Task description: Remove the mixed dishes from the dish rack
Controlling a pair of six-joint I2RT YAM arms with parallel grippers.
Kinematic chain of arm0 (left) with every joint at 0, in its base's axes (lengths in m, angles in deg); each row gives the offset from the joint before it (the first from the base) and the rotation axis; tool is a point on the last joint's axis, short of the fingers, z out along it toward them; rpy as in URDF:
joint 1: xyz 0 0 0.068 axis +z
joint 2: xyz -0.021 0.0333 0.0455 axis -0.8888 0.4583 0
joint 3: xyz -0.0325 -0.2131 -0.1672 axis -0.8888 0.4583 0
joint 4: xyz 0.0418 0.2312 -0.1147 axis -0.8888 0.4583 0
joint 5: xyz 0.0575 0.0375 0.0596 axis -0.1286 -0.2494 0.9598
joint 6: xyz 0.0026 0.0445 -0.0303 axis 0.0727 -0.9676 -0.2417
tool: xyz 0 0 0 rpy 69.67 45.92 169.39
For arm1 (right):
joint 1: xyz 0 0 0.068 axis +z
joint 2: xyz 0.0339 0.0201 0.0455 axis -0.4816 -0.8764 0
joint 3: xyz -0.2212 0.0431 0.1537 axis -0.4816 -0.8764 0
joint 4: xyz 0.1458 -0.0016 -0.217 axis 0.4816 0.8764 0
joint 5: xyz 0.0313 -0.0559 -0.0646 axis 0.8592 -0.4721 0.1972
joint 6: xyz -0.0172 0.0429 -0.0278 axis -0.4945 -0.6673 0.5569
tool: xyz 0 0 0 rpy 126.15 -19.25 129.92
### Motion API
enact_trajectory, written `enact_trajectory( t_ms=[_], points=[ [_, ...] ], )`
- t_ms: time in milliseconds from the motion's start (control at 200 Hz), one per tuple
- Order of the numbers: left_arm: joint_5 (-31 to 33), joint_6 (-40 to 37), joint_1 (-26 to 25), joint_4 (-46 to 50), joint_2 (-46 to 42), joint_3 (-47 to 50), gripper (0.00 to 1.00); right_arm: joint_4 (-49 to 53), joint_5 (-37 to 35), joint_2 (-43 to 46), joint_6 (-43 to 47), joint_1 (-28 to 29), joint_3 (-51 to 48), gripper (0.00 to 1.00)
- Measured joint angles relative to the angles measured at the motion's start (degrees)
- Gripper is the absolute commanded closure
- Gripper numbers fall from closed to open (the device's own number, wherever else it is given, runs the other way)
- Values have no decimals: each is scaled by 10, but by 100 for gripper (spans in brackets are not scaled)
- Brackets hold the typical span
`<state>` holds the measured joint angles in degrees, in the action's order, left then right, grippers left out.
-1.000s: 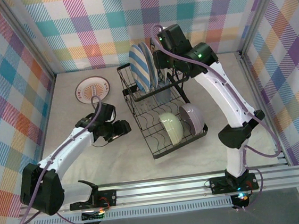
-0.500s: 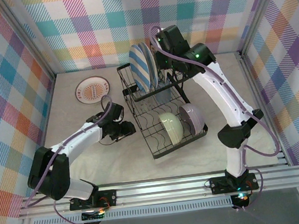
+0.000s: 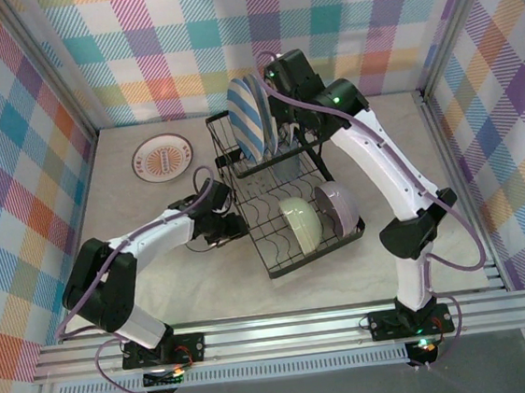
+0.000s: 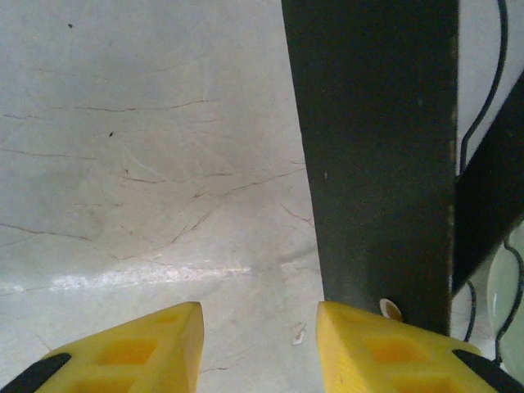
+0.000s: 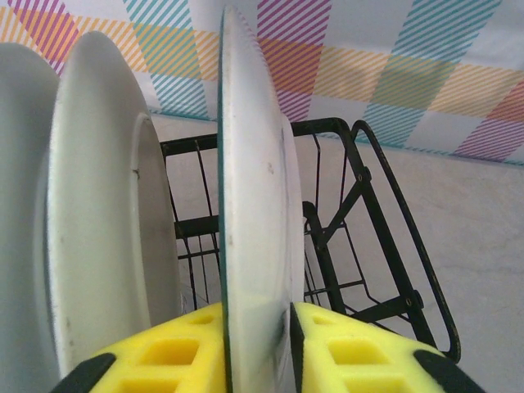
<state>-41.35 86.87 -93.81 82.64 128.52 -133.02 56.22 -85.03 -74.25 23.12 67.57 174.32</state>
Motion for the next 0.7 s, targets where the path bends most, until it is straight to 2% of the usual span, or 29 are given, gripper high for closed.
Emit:
enact_trajectory(
  t_ms=[265, 700],
  points=[
    [2, 3, -12, 7, 15, -17, 60, -4, -34, -1, 6, 2, -3, 100],
    [-2, 3, -23, 6, 32, -35, 60, -24, -79, 6, 24, 4, -27, 100]
  ],
)
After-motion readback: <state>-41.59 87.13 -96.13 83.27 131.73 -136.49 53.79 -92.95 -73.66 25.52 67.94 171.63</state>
